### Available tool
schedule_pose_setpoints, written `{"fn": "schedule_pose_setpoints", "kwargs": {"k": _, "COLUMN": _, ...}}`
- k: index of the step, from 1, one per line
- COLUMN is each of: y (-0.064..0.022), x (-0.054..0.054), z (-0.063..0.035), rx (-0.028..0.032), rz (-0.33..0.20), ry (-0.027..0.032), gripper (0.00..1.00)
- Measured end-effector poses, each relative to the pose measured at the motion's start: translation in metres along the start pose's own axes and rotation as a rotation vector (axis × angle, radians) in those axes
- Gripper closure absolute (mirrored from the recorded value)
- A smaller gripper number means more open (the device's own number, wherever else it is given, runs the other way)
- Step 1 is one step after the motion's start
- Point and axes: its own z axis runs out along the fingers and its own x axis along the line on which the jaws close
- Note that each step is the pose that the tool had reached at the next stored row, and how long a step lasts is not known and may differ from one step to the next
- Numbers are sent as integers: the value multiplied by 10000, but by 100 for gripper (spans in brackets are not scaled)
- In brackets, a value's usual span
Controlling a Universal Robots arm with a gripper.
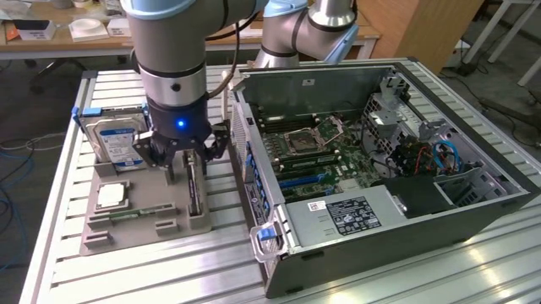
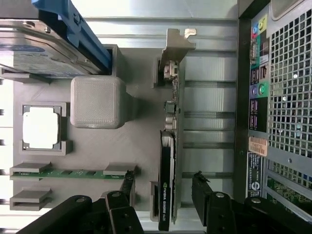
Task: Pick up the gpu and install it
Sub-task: 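Pick up the gpu and move the gpu toward the slot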
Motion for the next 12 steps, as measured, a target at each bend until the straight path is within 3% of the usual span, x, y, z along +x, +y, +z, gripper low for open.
{"fn": "schedule_pose_setpoints", "kwargs": {"k": 12, "y": -8, "x": -3, "z": 218, "rx": 0, "rz": 5, "ry": -31, "gripper": 41}}
